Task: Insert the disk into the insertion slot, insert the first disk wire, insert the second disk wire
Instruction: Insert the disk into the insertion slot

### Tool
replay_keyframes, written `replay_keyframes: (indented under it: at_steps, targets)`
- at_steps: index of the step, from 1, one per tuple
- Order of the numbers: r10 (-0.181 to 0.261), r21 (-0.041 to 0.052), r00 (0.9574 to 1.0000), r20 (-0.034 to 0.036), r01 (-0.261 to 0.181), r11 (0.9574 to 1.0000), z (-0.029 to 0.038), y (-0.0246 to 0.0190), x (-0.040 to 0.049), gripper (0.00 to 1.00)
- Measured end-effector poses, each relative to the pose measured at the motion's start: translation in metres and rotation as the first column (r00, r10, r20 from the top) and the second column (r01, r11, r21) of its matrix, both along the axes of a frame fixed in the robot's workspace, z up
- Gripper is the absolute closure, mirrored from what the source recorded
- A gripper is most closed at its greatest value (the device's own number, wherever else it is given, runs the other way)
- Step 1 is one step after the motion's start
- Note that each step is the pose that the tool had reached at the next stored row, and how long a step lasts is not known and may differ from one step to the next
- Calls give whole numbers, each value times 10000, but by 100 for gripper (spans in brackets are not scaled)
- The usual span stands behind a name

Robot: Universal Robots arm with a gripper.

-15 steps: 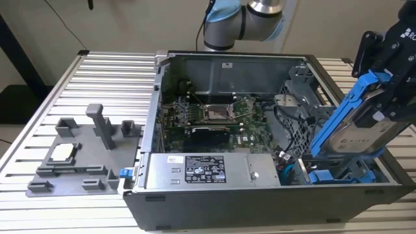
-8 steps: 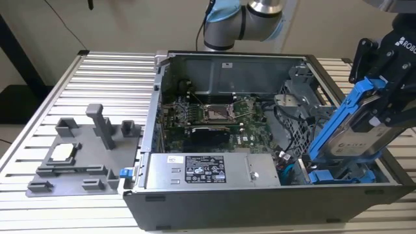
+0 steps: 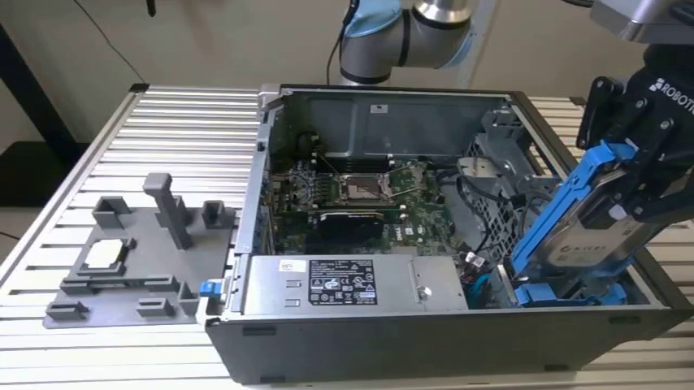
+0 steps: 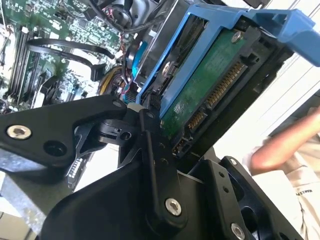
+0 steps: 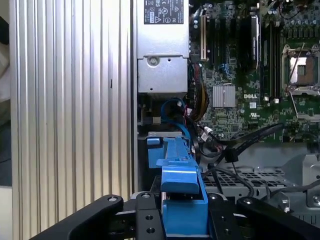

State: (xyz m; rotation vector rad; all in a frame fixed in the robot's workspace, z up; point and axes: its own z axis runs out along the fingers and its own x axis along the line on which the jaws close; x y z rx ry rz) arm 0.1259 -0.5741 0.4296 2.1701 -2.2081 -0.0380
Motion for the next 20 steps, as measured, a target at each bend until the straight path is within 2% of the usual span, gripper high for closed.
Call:
replay_keyframes:
  at_steps: [6, 20]
  targets:
    - [5, -40, 10000, 6, -5, 10000, -81, 0, 3, 67]
    - [11, -53, 10000, 8, -11, 10000, -242, 1, 40, 67]
